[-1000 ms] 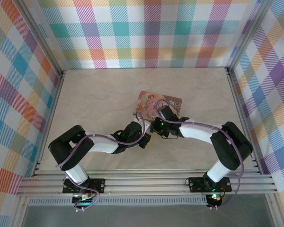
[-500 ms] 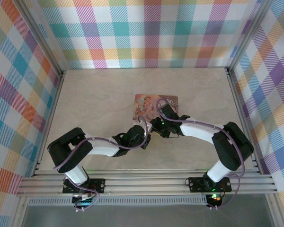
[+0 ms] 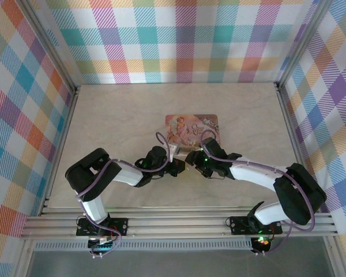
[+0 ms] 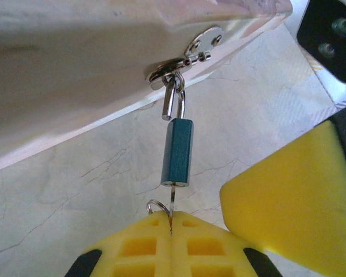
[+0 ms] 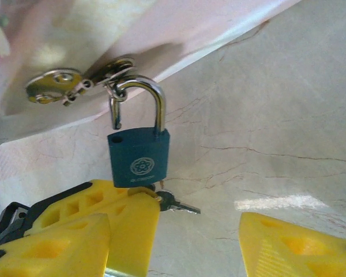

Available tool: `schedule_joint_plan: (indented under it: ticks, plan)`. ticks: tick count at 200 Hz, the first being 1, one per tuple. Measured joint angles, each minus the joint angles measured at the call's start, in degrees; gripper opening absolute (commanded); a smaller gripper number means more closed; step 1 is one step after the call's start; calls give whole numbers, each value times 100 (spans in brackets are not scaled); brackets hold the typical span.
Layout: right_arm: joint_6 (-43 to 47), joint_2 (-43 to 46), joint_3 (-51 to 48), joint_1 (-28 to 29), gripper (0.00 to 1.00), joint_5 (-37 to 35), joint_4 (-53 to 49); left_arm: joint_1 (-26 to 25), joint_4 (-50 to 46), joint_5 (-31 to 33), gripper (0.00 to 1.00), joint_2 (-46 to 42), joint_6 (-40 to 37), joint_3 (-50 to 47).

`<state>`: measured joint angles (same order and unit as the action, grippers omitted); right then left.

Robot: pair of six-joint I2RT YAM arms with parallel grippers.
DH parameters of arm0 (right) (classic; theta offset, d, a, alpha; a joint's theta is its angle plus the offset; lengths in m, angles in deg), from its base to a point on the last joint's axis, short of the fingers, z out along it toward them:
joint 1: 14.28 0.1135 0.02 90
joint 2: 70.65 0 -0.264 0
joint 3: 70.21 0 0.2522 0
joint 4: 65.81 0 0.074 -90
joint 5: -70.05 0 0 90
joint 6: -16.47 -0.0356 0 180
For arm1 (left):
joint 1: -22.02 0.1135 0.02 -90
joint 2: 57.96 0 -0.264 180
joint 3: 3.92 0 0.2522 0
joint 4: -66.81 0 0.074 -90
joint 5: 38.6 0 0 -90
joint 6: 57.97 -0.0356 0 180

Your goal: Unlock the padlock with the key

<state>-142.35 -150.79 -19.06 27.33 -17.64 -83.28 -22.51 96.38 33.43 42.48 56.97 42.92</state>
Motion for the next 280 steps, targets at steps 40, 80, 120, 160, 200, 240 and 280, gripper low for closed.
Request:
schedule_joint_plan:
  ticks: [40,80,120,160,200,240,280]
  plan:
    - [-111,13,-22,2,55,-61,-28,-59,-190,42,0,-59,-297,17]
    - [-125,385,-22,-61,50,-175,-284,-402,-767,505,0,-238,-1056,232]
    - [-90,507,55,-168,51,-168,-577,-789,-1182,1145,0,-295,-1759,409]
    - [-81,203,142,-190,50,-22,-651,-1088,-1486,1648,0,-356,-2317,544]
    - [-4,-42,308,-192,40,96,-680,-1167,-1644,1963,0,-420,-2592,566]
    - [81,-79,348,-212,32,116,-697,-1193,-1672,2138,0,-435,-2651,573]
    - [155,-96,396,-219,32,120,-715,-1209,-1718,2247,0,-472,-2656,577]
